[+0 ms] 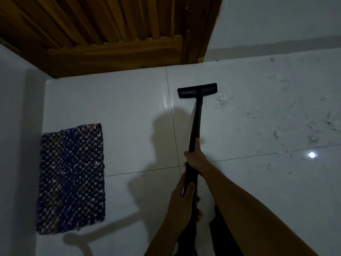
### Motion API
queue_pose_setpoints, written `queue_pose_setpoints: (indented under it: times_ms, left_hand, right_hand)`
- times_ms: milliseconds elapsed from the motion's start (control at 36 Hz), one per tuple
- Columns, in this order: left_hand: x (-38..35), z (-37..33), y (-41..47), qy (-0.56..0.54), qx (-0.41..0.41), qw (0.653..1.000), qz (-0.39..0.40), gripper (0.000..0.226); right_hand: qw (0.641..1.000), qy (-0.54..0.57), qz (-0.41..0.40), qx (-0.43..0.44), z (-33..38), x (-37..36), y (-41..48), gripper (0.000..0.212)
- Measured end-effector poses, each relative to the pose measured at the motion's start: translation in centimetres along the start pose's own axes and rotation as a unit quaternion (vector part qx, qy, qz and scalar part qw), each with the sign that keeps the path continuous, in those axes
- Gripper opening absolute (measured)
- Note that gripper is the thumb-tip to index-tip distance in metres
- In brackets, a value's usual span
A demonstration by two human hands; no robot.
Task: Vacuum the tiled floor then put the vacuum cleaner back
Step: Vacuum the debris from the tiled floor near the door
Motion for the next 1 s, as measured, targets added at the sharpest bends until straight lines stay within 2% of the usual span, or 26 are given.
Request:
queue_pose_setpoints:
  times_ms: [306, 528, 1000]
  left_hand:
    - [-3.5, -6.3, 4.1, -0.037, -0.011, 0.999, 0.009, 0.042]
    - [-7.9, -8.9, 8.4, -0.018, -0.027, 0.999, 0.023, 0.043]
    - [-15.1, -11.8, 13.1, -0.042, -0.029, 0.999, 0.015, 0.041]
  right_hand:
    - [0.999, -0.005, -0.047, 0.025, 5.8, 5.8, 2.4, 0.076]
    - [0.997, -0.016, -0.065, 0.033, 7.6, 11.8, 5.2, 0.074]
    - [0.996, -0.016, -0.062, 0.058, 10.1, 19.8, 8.0, 0.075]
Point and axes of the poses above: each hand's wrist, its own y-axis towards the middle knuckle, its own x-axis out of the back of the hand, z = x × y, the point moved 9 cm from there along y, towards the middle knuckle, and after that the axes turned 3 degrees about z, right-handed, at the moved point
